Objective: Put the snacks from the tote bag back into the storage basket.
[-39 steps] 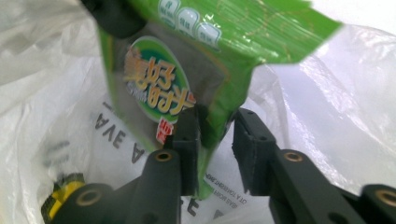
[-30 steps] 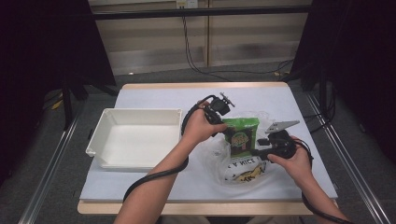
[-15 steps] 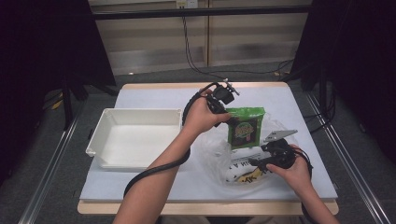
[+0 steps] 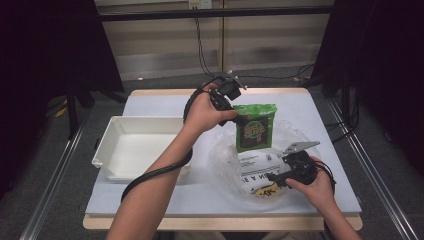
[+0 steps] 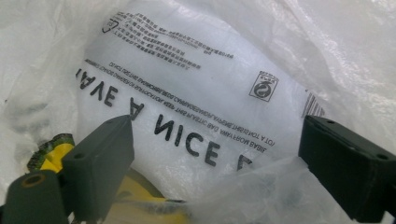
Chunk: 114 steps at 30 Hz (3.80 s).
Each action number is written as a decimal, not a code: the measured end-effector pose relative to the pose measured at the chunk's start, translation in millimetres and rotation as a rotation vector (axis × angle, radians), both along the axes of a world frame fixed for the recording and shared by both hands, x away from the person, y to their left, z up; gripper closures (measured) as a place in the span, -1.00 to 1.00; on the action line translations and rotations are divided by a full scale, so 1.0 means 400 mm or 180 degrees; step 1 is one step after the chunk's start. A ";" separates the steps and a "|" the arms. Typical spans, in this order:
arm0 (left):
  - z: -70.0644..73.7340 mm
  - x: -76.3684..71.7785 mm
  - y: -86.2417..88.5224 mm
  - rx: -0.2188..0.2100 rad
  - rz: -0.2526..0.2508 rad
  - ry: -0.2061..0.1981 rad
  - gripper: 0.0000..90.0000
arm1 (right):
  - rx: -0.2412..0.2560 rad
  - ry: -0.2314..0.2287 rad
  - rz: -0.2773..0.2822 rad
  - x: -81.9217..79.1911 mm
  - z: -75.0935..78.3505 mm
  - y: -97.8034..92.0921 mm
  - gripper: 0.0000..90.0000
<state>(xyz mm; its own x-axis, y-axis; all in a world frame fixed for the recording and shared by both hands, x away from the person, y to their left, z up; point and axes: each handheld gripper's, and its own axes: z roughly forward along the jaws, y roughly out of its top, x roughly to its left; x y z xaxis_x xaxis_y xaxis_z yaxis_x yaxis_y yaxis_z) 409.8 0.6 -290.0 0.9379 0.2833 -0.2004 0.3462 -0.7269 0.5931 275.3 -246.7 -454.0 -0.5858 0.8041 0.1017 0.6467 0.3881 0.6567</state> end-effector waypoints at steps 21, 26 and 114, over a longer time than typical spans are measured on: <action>0.089 0.028 0.078 -0.0186 0.0186 -0.0111 0.67 | 0.0067 0.0084 -0.0024 -0.003 -0.006 0.018 -0.91; 0.091 0.035 0.102 -0.0150 0.0183 -0.0132 0.66 | 0.0111 0.0070 -0.0026 -0.005 0.000 0.014 -0.90; 0.009 0.138 0.556 0.0187 0.0602 -0.0050 0.66 | 0.0139 0.0058 -0.0047 -0.017 0.009 0.010 -0.94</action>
<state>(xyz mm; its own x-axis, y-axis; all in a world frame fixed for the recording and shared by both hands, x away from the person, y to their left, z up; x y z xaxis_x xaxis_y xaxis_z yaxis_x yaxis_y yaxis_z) 465.1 222.8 -286.4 0.8696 0.4656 -0.1642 0.4711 -0.6833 0.5578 268.7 -242.6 -450.5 -0.5716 0.8072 0.1475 0.6642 0.3495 0.6608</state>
